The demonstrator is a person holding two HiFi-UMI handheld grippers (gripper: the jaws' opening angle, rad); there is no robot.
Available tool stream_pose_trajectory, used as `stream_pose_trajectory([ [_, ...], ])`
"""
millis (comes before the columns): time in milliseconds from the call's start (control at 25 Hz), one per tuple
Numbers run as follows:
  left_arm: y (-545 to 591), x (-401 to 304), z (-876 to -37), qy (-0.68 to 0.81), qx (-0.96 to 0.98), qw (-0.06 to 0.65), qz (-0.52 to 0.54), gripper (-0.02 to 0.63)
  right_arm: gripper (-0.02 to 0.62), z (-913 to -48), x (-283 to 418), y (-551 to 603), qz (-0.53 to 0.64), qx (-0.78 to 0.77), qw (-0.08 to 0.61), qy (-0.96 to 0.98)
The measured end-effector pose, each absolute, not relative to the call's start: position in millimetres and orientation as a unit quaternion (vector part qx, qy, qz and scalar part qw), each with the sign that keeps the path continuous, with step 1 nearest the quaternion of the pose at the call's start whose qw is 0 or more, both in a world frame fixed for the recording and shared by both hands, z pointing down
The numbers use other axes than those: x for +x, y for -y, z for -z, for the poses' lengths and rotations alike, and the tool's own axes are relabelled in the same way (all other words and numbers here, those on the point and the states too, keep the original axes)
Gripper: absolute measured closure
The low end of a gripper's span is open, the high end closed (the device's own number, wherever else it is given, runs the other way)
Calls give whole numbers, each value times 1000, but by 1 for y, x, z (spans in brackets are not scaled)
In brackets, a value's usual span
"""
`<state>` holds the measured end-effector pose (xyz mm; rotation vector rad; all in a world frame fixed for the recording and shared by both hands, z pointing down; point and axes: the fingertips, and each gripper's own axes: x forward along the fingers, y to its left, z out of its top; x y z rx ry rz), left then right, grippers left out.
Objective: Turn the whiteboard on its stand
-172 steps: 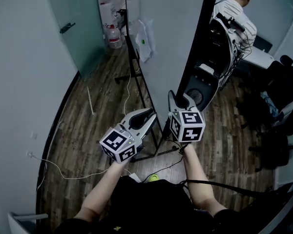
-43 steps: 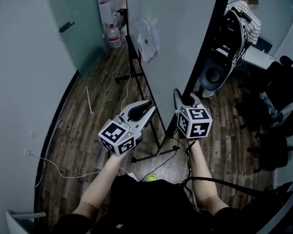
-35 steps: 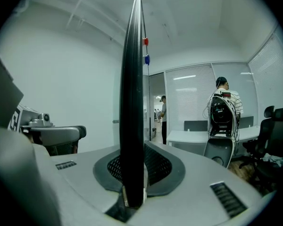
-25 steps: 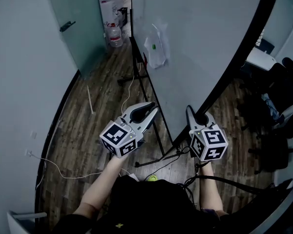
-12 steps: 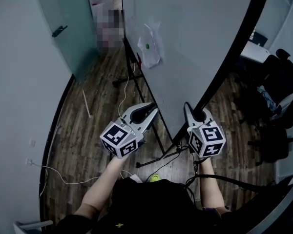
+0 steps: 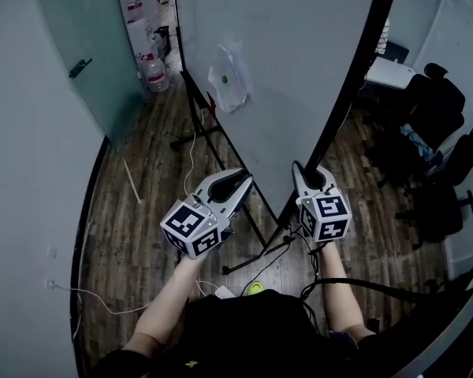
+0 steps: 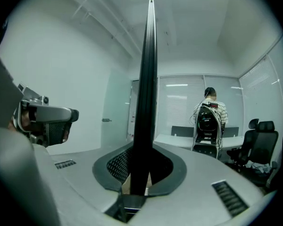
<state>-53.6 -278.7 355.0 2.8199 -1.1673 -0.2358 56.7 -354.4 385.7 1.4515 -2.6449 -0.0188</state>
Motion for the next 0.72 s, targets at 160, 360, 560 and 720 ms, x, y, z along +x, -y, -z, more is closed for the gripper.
stream_pose_trajectory([
  [160, 259, -59, -352, 371, 925, 41, 78, 554, 522, -386, 64, 353, 4, 511, 57, 858],
  [360, 237, -83, -352, 371, 925, 39, 78, 552, 503, -378, 75, 339, 9, 556, 47, 830],
  [560, 216, -102, -356, 363, 928, 42, 75, 554, 459, -376, 77, 315, -18, 582, 25, 813],
  [720, 199, -111, -361, 350, 933, 41, 70, 552, 459, -377, 63, 287, -12, 584, 29, 811],
])
